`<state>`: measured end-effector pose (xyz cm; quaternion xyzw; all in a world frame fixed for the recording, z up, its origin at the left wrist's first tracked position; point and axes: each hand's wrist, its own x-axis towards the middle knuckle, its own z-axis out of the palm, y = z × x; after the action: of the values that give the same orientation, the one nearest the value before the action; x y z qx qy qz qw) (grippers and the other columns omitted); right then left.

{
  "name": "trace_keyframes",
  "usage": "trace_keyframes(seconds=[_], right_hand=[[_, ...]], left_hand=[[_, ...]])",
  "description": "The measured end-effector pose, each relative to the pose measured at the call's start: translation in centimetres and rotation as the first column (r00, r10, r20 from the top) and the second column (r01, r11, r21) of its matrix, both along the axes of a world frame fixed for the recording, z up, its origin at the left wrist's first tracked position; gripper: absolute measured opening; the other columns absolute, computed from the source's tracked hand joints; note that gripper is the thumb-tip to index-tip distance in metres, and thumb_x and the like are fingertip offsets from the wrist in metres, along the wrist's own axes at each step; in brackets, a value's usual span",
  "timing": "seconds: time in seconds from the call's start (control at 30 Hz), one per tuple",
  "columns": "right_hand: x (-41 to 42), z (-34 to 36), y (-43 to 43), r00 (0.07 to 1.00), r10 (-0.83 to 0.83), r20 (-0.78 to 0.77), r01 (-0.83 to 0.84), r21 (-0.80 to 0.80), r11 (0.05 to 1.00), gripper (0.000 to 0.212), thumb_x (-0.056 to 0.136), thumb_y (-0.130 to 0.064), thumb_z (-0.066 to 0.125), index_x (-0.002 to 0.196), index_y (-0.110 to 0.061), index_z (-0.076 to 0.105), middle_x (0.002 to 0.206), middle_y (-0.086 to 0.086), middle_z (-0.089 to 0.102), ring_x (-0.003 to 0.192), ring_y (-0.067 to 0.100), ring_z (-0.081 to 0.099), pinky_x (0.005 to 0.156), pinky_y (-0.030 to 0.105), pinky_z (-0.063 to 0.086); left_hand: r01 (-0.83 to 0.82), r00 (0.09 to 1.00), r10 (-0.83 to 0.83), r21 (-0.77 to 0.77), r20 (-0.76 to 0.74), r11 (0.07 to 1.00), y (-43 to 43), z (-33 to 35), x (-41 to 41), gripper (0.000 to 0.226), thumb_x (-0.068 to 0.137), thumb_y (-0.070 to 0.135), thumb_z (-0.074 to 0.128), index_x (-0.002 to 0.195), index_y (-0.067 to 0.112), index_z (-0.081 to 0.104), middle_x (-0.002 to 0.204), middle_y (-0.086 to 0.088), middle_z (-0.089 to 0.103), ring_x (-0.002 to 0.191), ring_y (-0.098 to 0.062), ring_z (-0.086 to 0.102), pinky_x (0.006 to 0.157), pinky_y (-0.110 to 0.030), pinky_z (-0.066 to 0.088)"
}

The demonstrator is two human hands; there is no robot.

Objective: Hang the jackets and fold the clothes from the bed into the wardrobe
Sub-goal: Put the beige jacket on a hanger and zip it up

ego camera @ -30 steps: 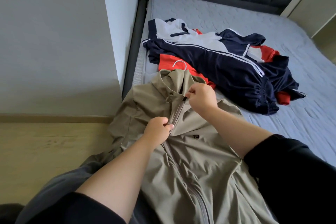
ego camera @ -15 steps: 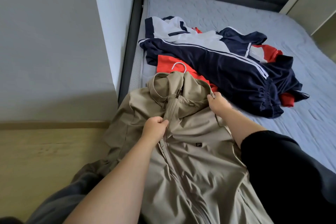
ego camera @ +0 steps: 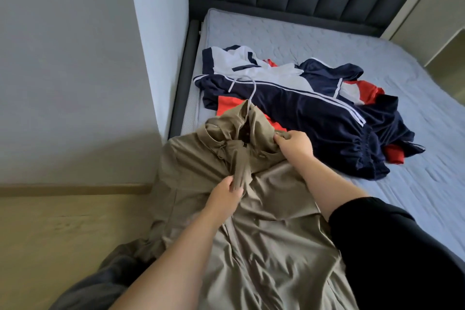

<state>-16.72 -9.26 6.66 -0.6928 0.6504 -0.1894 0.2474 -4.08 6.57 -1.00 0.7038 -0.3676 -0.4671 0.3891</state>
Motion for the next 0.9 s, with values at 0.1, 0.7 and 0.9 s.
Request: trace_keyframes(seconds=[0.1,0.7,0.9], right_hand=[[1.2,3.0,2.4,0.999,0.03,0.032,-0.027,-0.105,0.994,0.027,0.084,-0.039,0.064,0.07,-0.017,0.058,0.086,0.01,0.068,0.091,0.033,0.061,0.085,0.04,0.047],[17.7,29.1,18.3,0.697,0.537,0.475,-0.25,-0.542,0.803,0.042,0.081,-0.034,0.068,0.056,-0.012,0.043,0.055,0.005,0.05,0.069,0.031,0.052,0.068,0.04,0.044],[25.1,37.3,25.0,0.498,0.653,0.57,-0.298,-0.595,0.747,0.042,0.081,-0.036,0.068,0.063,-0.005,0.046,0.058,0.01,0.052,0.067,0.03,0.052,0.07,0.044,0.046]], left_hand=[[-0.026,0.999,0.026,0.012,-0.029,1.0,1.3,2.1,-0.7,0.062,0.092,0.022,0.051,0.149,0.021,0.026,0.143,0.001,0.045,0.129,-0.018,0.045,0.103,-0.027,0.036],[-0.427,0.806,0.553,-0.438,0.213,0.791,11.0,26.7,15.4,0.091,0.085,0.015,0.061,0.153,0.024,0.001,0.144,0.006,0.036,0.127,-0.013,0.041,0.083,-0.003,0.025],[-0.401,0.626,0.641,-0.522,0.444,0.753,19.4,37.9,23.0,0.087,0.089,0.02,0.064,0.152,0.023,0.004,0.148,-0.006,0.037,0.128,-0.024,0.045,0.091,-0.017,0.033]])
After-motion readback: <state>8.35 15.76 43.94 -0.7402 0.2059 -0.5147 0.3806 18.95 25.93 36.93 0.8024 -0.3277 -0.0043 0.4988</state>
